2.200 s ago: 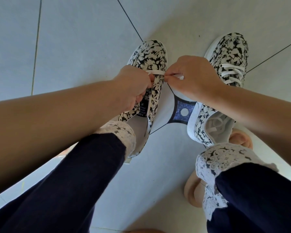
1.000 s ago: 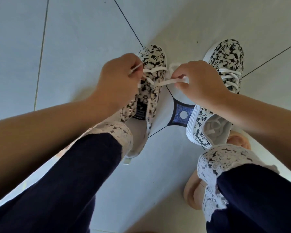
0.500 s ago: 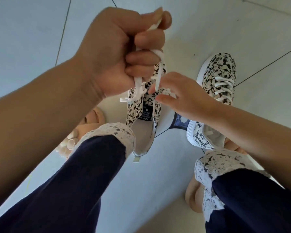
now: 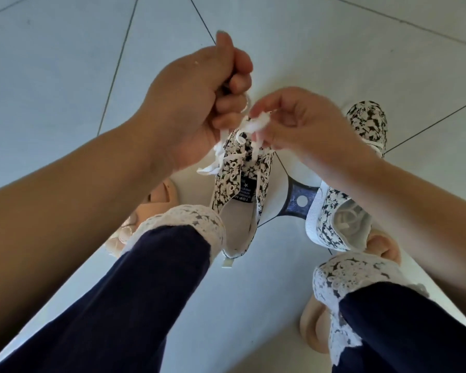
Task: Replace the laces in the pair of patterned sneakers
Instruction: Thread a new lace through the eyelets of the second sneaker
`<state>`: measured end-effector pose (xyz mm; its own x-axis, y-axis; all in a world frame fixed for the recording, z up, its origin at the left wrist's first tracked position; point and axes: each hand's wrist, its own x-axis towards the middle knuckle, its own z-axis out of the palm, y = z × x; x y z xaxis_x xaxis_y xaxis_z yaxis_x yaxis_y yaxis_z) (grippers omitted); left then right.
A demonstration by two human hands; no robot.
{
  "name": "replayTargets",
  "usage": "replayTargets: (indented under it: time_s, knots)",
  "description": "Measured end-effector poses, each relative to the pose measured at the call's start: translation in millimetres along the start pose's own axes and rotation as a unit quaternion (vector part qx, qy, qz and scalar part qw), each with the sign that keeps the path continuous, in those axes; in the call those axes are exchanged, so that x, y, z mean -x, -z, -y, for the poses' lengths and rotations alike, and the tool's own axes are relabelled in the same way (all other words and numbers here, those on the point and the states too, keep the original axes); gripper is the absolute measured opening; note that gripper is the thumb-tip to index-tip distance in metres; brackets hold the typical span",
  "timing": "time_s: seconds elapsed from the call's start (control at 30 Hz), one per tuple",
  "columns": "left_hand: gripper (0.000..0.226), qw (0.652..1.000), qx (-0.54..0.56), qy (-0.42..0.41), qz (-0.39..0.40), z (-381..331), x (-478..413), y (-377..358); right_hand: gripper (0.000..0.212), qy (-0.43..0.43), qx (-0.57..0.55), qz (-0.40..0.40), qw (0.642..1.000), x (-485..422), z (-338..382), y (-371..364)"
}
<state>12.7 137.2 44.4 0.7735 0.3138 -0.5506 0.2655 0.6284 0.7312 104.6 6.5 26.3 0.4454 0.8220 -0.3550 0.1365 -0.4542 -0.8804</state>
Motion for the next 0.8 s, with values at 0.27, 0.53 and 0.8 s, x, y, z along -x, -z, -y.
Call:
replayTargets:
  time_s: [0.27,0.53,0.8]
  knots:
    - [0.040,0.990,0.058,0.000,0.126,-28.4,21.7,-31.0,0.012,0.049,0.244,0.124,0.960,2.1,-17.3,-47.2]
    - [0.041,0.997,-0.006,0.006,-0.074,-17.0,-2.5,13.0,0.026,0.015,0.215,0.033,0.976,30.1,48.2,18.9]
    - [0.040,0.987,0.008,0.044,-0.154,9.1,-12.1,29.1,0.016,0.104,0.223,0.060,0.967,37.1,71.8,28.6]
